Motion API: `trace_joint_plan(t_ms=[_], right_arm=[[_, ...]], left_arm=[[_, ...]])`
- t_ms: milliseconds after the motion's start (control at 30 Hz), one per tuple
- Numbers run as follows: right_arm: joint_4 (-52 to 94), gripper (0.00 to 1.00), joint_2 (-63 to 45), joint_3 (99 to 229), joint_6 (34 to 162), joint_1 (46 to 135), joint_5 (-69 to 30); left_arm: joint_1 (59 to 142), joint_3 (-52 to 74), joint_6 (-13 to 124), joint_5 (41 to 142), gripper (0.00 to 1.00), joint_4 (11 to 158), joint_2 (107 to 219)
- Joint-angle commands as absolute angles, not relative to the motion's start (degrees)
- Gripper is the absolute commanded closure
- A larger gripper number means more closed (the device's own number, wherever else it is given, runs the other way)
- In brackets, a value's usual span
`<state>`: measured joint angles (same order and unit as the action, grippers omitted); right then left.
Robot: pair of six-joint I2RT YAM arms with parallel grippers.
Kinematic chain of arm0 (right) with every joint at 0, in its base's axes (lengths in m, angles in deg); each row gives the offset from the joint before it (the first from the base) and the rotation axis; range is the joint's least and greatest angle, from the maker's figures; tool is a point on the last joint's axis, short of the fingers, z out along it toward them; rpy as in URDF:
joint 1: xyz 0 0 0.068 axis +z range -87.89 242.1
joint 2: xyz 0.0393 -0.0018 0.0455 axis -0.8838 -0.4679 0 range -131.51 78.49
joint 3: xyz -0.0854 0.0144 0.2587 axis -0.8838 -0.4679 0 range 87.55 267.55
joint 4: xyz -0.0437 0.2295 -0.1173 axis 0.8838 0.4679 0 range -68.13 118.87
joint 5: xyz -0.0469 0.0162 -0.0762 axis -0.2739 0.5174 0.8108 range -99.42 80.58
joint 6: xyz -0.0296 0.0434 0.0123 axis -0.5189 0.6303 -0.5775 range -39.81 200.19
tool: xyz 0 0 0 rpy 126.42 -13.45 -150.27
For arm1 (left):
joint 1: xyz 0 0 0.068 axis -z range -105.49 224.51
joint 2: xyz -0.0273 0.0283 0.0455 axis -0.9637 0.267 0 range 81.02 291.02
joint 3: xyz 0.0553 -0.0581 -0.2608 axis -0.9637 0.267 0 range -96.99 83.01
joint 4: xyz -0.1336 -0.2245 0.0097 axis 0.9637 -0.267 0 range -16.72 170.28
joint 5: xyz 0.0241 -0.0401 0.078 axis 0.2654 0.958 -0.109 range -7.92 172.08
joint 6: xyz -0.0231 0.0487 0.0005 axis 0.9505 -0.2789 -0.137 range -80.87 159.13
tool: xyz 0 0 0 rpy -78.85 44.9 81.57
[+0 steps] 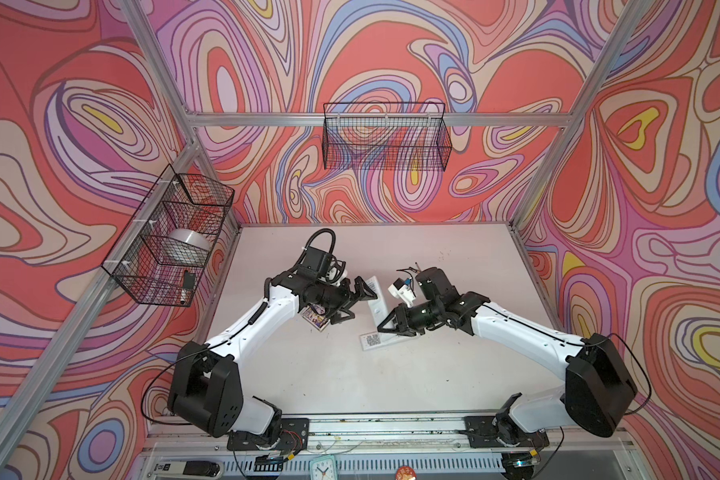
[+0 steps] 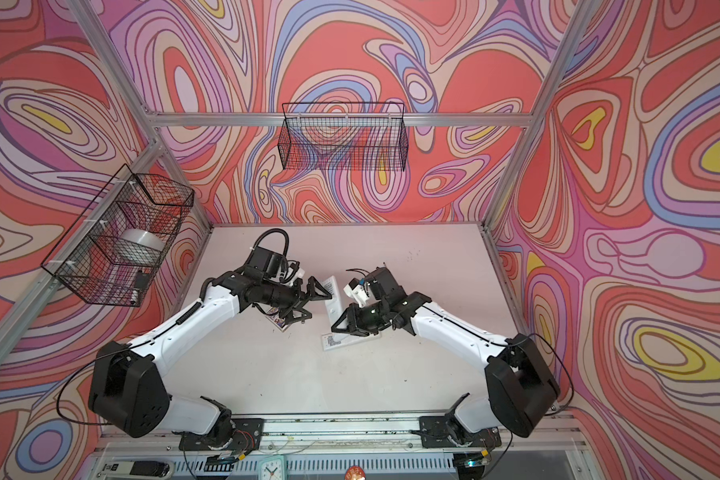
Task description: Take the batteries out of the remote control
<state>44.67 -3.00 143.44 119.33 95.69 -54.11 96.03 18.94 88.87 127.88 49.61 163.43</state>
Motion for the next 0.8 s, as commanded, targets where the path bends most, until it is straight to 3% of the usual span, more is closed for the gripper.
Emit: trace_joint_plan(t_ms=[0,167,467,567,667,767], right_arm=[[48.6,0.80,-0.9,148.1,114.9,90.2,-65.3],[57.9,0.79,-4.0,156.1,109.9,89.1,-74.8],[57.3,0.79,-4.2,157.8,112.4,89.1,-82.3],[59.4,0.79,-4.4,158.3,111.0,89.1,-81.9],[59.6,0.79,-4.6,158.3,110.9,89.1,-81.5],[59.0,0.79,-4.9,158.3,111.2,89.1,-81.1]], left_arm=[[94.3,20.0,90.4,142.4,0.00,60.3,163.2],[94.0,21.2,106.0,151.4,0.00,86.4,166.2],[91.6,25.5,144.9,153.6,0.00,143.5,175.6],[91.4,25.0,147.4,154.6,0.00,147.0,176.5],[91.3,25.5,142.8,156.2,0.06,141.1,174.8],[91.4,26.4,139.2,157.4,0.00,136.7,172.9]])
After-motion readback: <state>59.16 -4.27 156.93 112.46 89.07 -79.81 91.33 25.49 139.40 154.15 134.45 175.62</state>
